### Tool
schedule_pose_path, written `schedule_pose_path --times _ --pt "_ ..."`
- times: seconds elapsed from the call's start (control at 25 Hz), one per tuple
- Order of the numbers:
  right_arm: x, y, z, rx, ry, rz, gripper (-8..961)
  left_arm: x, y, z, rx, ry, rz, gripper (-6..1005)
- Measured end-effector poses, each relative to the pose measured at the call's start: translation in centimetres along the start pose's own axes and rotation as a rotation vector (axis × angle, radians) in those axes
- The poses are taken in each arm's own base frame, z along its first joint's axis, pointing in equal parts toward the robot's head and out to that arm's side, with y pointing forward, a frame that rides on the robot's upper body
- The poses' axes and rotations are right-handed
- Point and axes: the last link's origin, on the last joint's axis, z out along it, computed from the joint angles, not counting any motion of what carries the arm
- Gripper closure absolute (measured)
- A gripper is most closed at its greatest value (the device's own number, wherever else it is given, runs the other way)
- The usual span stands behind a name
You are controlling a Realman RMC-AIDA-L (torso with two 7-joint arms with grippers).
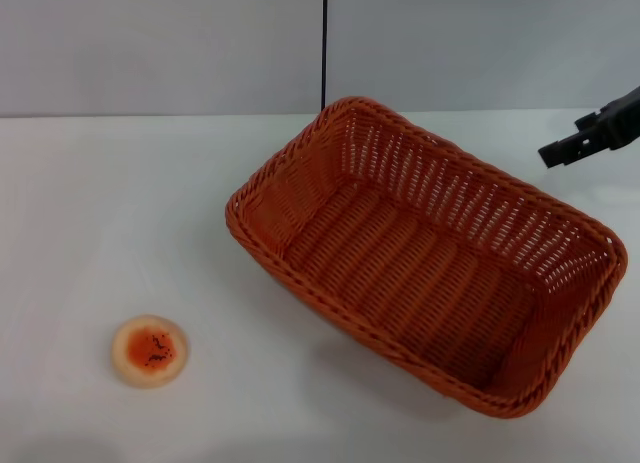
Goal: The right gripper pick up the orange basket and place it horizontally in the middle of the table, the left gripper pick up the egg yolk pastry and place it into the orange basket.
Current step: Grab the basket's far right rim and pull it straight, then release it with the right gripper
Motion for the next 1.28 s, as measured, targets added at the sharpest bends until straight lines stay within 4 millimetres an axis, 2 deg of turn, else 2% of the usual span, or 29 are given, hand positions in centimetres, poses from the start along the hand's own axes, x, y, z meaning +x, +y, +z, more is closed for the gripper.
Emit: schedule_pose_path --times 0.16,0.48,0.84,0.88,1.08,1.28 --pt "0.2 -0.6 0.1 0.003 -0.042 0.016 205 0.0 0.0 0.2 -0.003 0.004 0.0 156" --pt "-0.7 0.7 1.7 -0.098 -0.081 -0.008 209 0.1 0.2 0.7 -0.012 0.01 -0.002 156" --pt "0.1 1.8 5.1 -0.145 -0.063 -0.025 214 0.1 0.0 0.7 -0.004 0.011 0.002 156" --pt "0.2 2.2 6.0 -0.158 -0.066 -0.028 214 0.1 0.0 0.7 -0.004 0.011 0.002 156" --pt "0.1 3.3 7.5 -0.176 -0.086 -0.036 217 0.2 -0.2 0.6 0.002 0.01 0.006 156" --pt "0.3 3.2 8.1 -0.161 -0.085 -0.025 219 0.2 -0.2 0.6 0.003 0.011 0.01 157"
